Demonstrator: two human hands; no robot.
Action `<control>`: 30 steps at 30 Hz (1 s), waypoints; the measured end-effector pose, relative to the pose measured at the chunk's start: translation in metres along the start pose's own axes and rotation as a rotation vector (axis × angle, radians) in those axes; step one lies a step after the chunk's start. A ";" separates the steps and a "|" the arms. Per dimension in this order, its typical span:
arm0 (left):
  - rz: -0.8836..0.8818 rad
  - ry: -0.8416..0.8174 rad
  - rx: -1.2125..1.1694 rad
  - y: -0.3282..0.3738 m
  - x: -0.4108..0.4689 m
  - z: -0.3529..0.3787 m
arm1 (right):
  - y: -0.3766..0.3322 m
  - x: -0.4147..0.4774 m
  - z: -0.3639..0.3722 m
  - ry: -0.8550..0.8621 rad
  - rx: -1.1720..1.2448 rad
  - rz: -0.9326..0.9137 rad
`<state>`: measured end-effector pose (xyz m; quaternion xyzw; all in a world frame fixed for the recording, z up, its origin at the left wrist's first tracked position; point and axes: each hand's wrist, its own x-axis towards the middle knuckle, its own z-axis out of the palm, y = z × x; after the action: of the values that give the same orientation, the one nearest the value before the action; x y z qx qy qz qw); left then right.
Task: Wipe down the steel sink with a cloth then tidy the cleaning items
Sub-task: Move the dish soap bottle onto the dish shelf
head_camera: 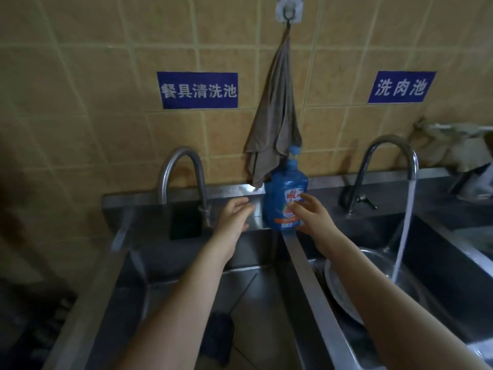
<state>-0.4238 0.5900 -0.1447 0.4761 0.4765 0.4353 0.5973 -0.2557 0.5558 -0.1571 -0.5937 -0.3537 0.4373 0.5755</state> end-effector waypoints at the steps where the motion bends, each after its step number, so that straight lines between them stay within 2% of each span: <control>1: -0.012 -0.007 0.004 -0.003 0.012 0.005 | 0.003 0.009 -0.003 0.009 0.003 0.013; 8: -0.054 -0.082 0.055 -0.030 0.078 0.027 | 0.027 0.067 -0.021 0.092 -0.014 0.079; 16: -0.114 -0.077 0.116 -0.053 0.125 0.057 | 0.048 0.120 -0.043 0.088 -0.099 0.067; 24: -0.130 -0.097 0.106 -0.066 0.161 0.086 | 0.067 0.191 -0.056 -0.076 -0.102 0.035; 30: -0.163 -0.114 0.122 -0.082 0.191 0.101 | 0.081 0.222 -0.061 -0.285 -0.075 -0.024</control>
<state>-0.2872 0.7469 -0.2459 0.4954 0.5044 0.3276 0.6268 -0.1247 0.7306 -0.2654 -0.5426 -0.4550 0.4967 0.5019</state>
